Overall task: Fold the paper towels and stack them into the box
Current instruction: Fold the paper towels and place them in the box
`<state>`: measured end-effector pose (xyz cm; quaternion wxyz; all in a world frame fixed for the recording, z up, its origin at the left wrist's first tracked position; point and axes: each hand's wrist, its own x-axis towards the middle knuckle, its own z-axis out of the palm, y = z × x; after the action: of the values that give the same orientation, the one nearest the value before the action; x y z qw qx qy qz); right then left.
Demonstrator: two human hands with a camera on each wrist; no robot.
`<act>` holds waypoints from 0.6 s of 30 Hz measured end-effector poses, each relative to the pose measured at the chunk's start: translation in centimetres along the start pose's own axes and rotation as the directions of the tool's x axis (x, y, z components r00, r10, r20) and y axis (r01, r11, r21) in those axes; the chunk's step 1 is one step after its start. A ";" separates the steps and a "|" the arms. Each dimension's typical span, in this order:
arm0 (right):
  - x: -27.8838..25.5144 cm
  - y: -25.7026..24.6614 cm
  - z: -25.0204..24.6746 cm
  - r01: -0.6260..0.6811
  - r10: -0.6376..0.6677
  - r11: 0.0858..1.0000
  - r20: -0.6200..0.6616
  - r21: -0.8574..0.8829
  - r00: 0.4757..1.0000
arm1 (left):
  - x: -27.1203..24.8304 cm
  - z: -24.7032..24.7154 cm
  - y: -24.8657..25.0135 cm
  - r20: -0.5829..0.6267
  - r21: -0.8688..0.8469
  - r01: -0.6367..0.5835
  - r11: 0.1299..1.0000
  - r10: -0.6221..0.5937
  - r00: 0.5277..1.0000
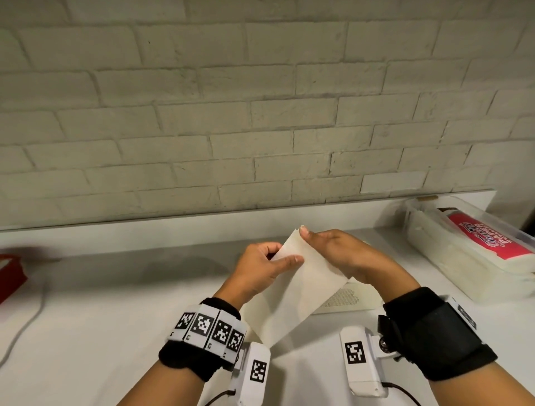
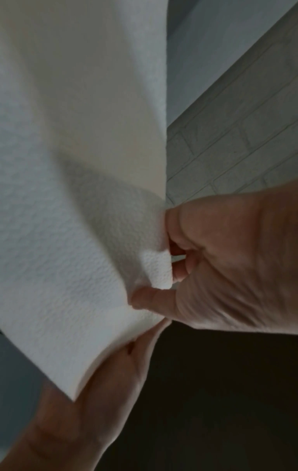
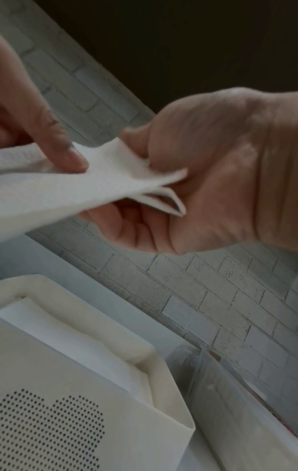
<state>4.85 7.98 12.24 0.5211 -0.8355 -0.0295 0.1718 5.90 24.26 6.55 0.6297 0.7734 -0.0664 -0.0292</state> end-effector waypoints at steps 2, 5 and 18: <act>-0.1 -0.3 -0.1 0.018 -0.019 0.999 0.020 0.032 1.000 | 0.0 0.1 0.1 -0.029 0.010 -0.007 1.000 0.007 1.000; -0.1 -0.5 0.1 0.096 -0.094 0.984 0.021 -0.149 0.995 | 0.1 0.2 0.4 -0.052 0.021 -0.023 1.000 0.024 0.998; 0.1 -1.2 -1.2 0.068 -0.248 0.725 -0.168 -0.685 0.954 | -1.0 -5.4 -5.0 -0.125 0.204 0.182 0.962 -0.159 0.979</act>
<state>5.44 7.49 13.76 0.1968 -0.9758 -0.0957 -0.0014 5.97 30.65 2.73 0.5404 0.8401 0.0319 -0.0343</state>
